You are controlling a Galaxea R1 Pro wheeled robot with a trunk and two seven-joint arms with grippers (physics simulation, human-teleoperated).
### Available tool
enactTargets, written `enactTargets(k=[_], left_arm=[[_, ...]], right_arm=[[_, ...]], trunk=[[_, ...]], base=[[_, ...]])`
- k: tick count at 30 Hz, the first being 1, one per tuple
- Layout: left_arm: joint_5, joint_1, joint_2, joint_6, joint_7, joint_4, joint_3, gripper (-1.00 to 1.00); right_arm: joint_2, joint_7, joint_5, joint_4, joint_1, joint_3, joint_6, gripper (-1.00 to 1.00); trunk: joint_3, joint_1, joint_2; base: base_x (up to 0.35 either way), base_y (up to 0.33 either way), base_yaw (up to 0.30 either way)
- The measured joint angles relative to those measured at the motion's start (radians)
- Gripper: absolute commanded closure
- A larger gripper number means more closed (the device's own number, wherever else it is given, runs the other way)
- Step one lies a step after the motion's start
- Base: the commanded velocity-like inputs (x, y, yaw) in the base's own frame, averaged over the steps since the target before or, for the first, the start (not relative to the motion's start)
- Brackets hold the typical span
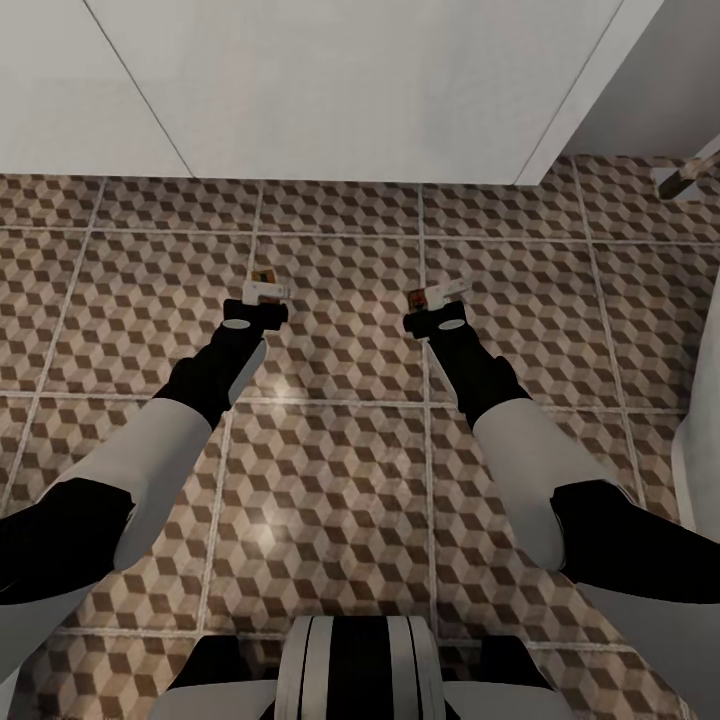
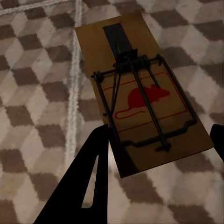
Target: Take the four mousetraps from the cabinet in the bathroom and place them on the bathroom floor. Make sure all four end up on the same floor surface, and ensure that at least two of them are either under or directly next to the same bathroom sink.
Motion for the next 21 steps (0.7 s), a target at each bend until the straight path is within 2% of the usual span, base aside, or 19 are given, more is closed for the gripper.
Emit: enactTargets(k=[13,21], left_arm=[[-0.002,0.0,-0.001,0.0,-0.001,-0.028,0.0,1.0],[0.0,0.0,0.0,0.0,-0.002,-0.053,-0.001,1.0]], right_arm=[[0.0,0.0,-0.001,0.0,-0.001,0.0,-0.034,1.0],[0.0,-0.001,-0.004,0.003,-0.001,0.001,-0.116,1.0]], trunk=[[-0.005,0.0,0.0],[-0.005,0.0,0.0]], base=[[0.0,0.0,0.0],[0.0,0.0,0.0]])
